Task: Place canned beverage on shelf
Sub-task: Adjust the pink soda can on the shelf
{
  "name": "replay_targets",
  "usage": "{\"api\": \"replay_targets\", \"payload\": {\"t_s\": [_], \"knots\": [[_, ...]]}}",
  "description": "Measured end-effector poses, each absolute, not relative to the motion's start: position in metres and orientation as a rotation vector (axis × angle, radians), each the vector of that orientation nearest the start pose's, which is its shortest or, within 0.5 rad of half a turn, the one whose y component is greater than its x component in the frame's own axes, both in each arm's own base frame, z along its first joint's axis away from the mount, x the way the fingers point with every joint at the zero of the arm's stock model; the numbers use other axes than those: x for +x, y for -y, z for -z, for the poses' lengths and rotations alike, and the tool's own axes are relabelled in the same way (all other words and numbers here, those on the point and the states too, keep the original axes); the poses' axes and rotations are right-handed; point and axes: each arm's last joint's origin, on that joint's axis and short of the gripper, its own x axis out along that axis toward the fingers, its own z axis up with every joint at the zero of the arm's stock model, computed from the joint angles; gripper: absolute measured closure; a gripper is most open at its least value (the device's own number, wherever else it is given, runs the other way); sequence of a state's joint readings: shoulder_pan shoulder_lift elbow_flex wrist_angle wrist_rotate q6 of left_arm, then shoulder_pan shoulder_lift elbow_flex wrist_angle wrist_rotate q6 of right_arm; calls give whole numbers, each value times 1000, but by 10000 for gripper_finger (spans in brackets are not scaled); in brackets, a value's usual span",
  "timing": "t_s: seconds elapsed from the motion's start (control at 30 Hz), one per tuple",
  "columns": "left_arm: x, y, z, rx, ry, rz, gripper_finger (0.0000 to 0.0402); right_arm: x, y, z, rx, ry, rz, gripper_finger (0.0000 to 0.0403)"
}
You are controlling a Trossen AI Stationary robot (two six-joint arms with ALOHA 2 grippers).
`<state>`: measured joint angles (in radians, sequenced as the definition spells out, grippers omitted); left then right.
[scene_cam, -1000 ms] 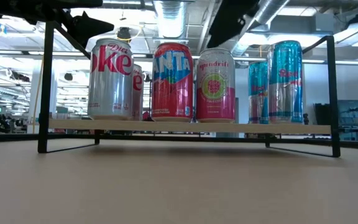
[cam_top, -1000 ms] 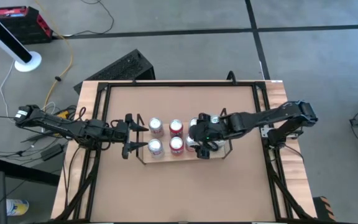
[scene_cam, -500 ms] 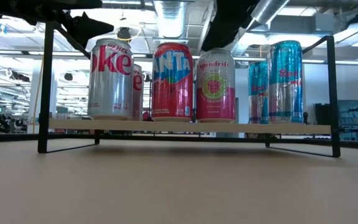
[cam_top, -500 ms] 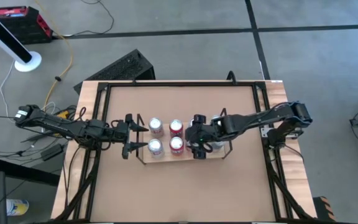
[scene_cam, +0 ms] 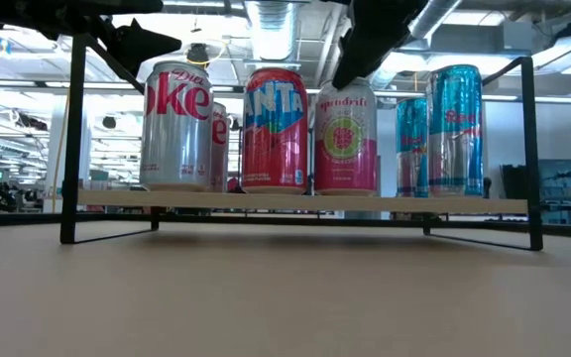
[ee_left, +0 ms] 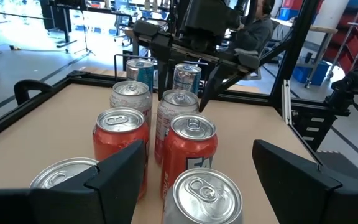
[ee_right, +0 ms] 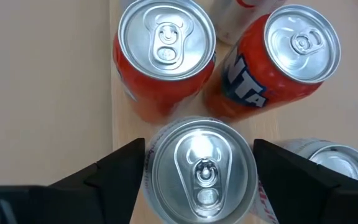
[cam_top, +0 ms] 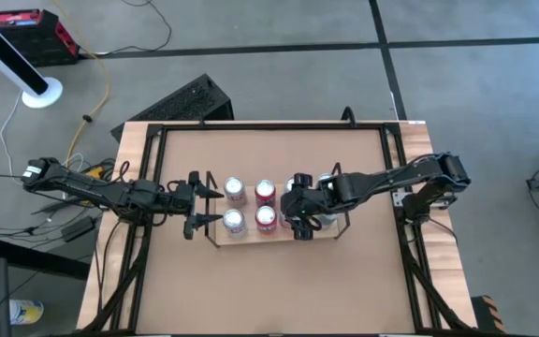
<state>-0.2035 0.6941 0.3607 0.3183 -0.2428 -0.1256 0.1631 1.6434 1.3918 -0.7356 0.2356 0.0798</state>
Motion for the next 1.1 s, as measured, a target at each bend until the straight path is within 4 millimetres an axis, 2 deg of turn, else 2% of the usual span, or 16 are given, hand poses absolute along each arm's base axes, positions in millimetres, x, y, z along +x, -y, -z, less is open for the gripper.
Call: {"api": "replay_targets", "payload": {"t_s": [0.6,1.1], "knots": [[162,26,-247,-123,-12,-40,123,332,-63,-282,-148,-1031,59,92],[162,26,-247,-124,-12,-40,123,330,-63,-280,-134,-1052,60,90]]}}
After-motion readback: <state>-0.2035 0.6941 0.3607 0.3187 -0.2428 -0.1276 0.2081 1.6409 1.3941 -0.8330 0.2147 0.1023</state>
